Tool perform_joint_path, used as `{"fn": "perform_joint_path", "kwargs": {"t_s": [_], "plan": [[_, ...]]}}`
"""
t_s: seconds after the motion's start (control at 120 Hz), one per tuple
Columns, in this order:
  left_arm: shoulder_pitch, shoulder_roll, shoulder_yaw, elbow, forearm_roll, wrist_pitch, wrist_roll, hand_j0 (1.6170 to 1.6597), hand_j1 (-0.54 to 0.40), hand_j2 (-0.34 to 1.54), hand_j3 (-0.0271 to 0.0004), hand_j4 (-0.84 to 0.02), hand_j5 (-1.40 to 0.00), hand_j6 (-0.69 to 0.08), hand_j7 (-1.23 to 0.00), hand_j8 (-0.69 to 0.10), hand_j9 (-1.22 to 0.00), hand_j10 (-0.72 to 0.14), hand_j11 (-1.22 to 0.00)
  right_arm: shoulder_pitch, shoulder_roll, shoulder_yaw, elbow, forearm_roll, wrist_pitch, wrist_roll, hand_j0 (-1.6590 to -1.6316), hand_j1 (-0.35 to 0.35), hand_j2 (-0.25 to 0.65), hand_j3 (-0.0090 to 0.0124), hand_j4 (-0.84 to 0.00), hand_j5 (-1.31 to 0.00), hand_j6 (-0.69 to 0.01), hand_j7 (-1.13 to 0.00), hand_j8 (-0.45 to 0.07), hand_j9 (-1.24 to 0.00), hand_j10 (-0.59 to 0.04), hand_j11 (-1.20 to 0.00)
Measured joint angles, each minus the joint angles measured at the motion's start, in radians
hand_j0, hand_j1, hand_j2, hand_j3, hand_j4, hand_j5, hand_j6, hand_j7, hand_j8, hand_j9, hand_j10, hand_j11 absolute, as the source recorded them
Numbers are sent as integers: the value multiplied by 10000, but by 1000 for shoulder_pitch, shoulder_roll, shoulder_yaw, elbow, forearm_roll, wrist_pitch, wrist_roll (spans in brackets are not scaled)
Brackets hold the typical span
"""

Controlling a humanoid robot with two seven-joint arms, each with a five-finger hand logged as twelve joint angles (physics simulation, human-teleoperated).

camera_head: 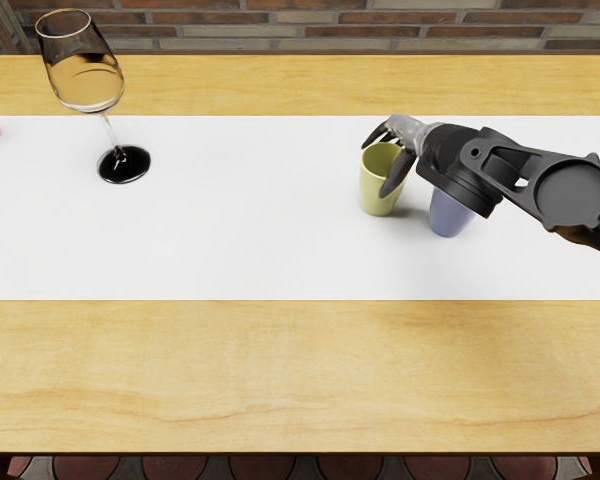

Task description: Pick up cup and place in cup with right hand

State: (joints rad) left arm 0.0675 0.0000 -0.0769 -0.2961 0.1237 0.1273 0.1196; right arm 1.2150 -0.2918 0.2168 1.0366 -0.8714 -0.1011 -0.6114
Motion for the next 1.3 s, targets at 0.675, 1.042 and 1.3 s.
{"fn": "perform_joint_path", "kwargs": {"t_s": [0.675,1.042,1.3], "plan": [[0,0,0,0,0,0,0,16581,3490,-2,0,0,1,0,1,1,1,1,1,222,-142,43,19,201,385,0,-16553,403,-848,4,-4172,-5662,-3500,-5566,-2954,-5650,-3972,-5630],[0,0,0,0,-1,0,0,16581,3491,-2,0,0,1,0,1,0,1,1,1,237,-308,101,101,213,530,0,-16577,1127,1072,0,-4328,-6128,-3239,-5924,-2500,-6024,-3490,-6029],[0,0,0,0,0,0,0,16581,3490,-2,0,0,1,0,1,0,1,0,1,236,-370,99,104,240,572,0,-16557,1068,241,-1,-4578,-6450,-2881,-6226,-2190,-6284,-3237,-6292]]}}
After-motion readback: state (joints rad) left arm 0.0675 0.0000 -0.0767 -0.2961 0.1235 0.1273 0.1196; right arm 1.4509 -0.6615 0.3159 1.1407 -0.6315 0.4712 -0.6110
